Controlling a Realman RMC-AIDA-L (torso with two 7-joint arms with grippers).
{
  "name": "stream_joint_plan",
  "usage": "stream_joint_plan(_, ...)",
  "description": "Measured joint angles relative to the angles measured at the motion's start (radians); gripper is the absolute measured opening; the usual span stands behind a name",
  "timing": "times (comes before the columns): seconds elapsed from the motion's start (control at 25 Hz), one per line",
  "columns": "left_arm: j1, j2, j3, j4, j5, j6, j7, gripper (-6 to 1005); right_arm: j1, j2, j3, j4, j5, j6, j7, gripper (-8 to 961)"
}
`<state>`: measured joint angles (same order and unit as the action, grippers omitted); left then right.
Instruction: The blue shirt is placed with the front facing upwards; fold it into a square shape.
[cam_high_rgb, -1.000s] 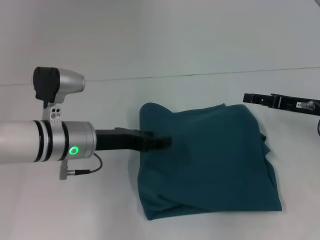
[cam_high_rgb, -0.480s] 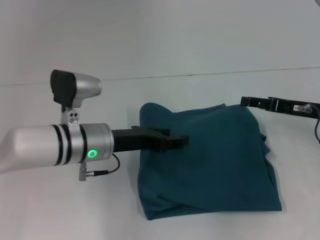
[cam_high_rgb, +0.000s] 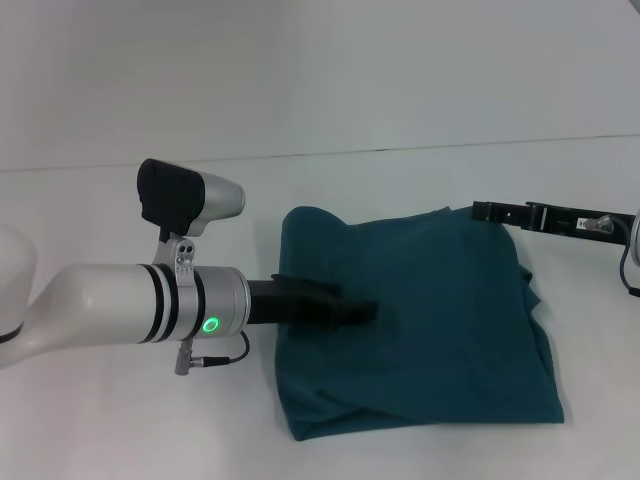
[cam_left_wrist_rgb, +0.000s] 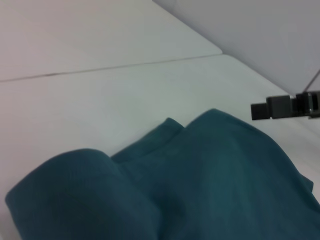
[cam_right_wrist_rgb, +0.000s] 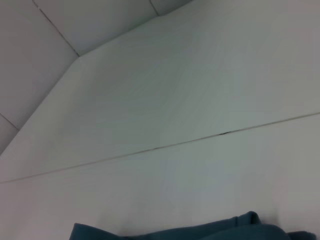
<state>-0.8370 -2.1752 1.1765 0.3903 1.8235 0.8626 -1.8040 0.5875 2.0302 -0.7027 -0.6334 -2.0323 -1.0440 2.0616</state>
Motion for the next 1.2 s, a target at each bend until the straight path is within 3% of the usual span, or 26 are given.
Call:
stream_joint_plan(0.24,0.010,0.001,-0.001,0.021,-0.028,0.058,0.000,658,0.003,0.001,-0.004,-0.001,0.000,-0.002,-0.002,826)
stream_joint_plan(0.44,0.076,0.005,-0.012,0.135,-0.088,0.156,0.000,659,0.005,-0.002,-0.005,-0.012,0.002,-0.034,-0.006,826)
stream_joint_plan(0.88,0.131,0.007,-0.110,0.178,-0.100,0.160,0.014,658,0.000,0.002,-0.035,0.010,-0.038,-0.134,-0.133,825)
stream_joint_plan(1.2,0.183,0.006,-0.147,0.222,-0.101,0.213,0.014,658,-0.007,0.002,-0.045,0.024,-0.082,-0.090,-0.140,826)
